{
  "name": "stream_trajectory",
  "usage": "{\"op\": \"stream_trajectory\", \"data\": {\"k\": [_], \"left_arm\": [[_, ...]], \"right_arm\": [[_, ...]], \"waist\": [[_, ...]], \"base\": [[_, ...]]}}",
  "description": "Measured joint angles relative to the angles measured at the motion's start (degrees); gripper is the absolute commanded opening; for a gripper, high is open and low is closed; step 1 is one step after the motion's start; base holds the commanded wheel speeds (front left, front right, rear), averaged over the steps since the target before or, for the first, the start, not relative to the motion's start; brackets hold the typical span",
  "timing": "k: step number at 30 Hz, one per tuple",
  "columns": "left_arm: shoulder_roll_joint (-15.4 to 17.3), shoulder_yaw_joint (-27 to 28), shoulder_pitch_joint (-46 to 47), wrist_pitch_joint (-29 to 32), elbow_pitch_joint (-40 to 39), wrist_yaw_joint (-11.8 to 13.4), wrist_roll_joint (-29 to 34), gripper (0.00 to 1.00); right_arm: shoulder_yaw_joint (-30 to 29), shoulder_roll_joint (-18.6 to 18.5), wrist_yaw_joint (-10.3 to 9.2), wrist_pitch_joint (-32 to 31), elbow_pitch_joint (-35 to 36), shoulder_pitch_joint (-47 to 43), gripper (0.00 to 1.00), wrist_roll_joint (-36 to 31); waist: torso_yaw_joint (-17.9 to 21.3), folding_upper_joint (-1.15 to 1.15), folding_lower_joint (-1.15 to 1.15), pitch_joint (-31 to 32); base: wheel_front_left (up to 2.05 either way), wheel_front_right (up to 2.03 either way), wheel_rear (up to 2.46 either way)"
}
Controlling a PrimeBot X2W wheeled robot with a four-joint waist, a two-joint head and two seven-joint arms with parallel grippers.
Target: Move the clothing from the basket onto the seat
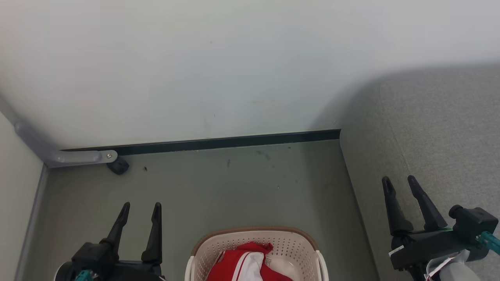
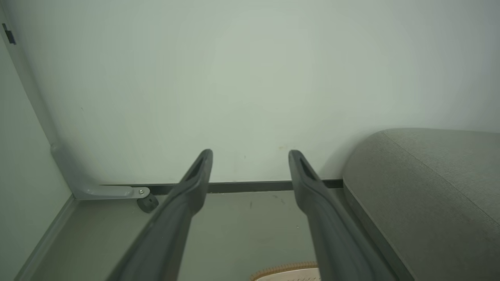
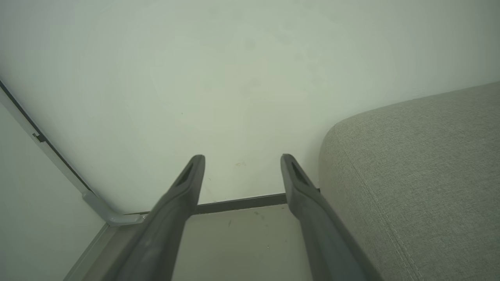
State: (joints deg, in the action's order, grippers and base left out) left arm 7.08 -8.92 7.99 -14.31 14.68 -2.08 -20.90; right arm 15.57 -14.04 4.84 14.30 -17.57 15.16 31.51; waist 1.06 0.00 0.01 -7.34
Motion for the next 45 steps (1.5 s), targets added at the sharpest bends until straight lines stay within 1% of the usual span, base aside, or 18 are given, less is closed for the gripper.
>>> {"op": "stream_trajectory", "data": {"k": [9,11,20,28,29,35,38,39,43,45], "left_arm": [[-0.5,0.0,2.2,0.0,0.2,-0.6,0.2,1.00],[-0.6,-0.2,2.8,0.0,0.3,-1.0,0.4,1.00],[-1.0,-1.1,5.9,0.0,2.3,-1.5,0.9,1.00],[-1.0,-2.6,9.0,0.0,6.4,-2.1,1.7,1.00],[-0.9,-2.7,9.5,0.0,7.0,-2.5,2.0,1.00],[-0.9,-3.2,12.2,0.0,10.6,-2.5,2.9,1.00],[-0.9,-3.5,13.4,0.0,12.3,-2.6,2.9,1.00],[-0.9,-3.6,13.9,0.0,13.0,-3.0,2.9,1.00],[-1.0,-4.3,16.4,0.2,16.2,-3.1,3.0,1.00],[-1.0,-4.7,17.3,0.6,17.3,-3.5,3.2,1.00]], "right_arm": [[-0.5,0.1,0.30,0.0,0.5,1.4,1.00,-0.1],[-0.6,0.2,0.62,0.0,0.6,2.0,1.00,-0.1],[-1.9,0.3,0.98,0.2,1.0,3.8,1.00,-0.1],[-2.5,1.2,1.22,0.3,1.8,5.7,1.00,-0.1],[-2.6,1.4,1.22,0.3,2.0,5.9,1.00,-0.1],[-3.4,2.2,1.31,0.4,3.0,6.9,1.00,-0.1],[-3.8,2.5,1.72,0.4,3.9,7.2,1.00,0.0],[-4.0,2.6,1.71,0.4,4.2,7.5,1.00,0.0],[-4.3,3.1,1.74,0.4,5.8,8.8,1.00,0.2],[-4.4,3.4,1.78,0.4,6.4,9.3,1.00,0.3]], "waist": [[1.1,0.00,0.00,-3.7],[1.5,0.00,0.00,-4.7],[3.0,0.00,0.00,-8.9],[4.4,0.00,0.00,-12.9],[4.6,0.00,0.00,-13.3],[5.8,0.01,0.00,-16.0],[6.2,0.00,0.00,-17.3],[6.4,0.00,0.00,-17.8],[7.0,0.00,0.00,-20.1],[7.2,0.00,0.00,-21.0]], "base": [[0.00,0.00,0.00],[0.00,0.00,0.00],[0.00,0.00,0.00],[0.00,0.00,0.00],[0.00,0.00,0.00],[0.00,0.00,0.00],[0.00,0.00,0.00],[0.00,0.00,0.00],[0.00,0.00,0.00],[0.00,0.00,0.00]]}}
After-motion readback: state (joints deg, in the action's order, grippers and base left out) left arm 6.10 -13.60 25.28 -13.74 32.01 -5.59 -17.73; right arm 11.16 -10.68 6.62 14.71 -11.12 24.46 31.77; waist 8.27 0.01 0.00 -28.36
